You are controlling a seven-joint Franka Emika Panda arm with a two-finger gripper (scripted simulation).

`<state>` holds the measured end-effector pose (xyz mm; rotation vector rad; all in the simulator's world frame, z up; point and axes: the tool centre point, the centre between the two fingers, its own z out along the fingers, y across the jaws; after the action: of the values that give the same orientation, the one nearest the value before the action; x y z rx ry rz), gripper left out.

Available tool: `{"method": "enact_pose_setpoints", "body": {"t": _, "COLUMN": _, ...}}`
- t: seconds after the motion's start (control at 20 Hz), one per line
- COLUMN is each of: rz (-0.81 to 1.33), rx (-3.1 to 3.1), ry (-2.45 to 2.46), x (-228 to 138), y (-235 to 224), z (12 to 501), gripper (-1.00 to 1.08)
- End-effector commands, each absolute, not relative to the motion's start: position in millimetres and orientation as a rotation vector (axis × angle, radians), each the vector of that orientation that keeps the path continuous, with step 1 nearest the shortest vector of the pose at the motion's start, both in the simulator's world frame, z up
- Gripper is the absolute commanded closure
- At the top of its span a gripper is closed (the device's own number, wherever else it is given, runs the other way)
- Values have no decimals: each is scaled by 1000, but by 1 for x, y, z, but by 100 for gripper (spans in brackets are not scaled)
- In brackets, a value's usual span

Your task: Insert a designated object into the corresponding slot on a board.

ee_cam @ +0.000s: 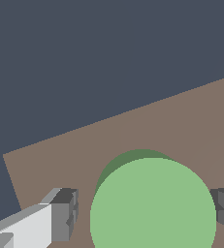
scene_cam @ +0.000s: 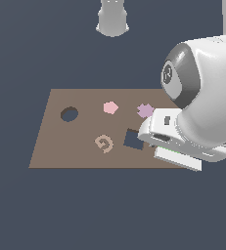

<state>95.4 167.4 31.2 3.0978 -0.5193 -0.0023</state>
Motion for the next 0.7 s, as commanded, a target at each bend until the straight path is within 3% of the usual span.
{"method": "enact_pose_setpoints", "body": {"t": 0.0, "rz": 0, "rx": 3098, "ry": -519, "x": 96, "y": 167, "z": 30, "gripper": 108}}
{"method": "enact_pose_setpoints", "body": {"t": 0.65, "rz": 1, "rx": 3098, "ry": -526, "x": 96, "y": 167, "z": 31, "gripper": 108}}
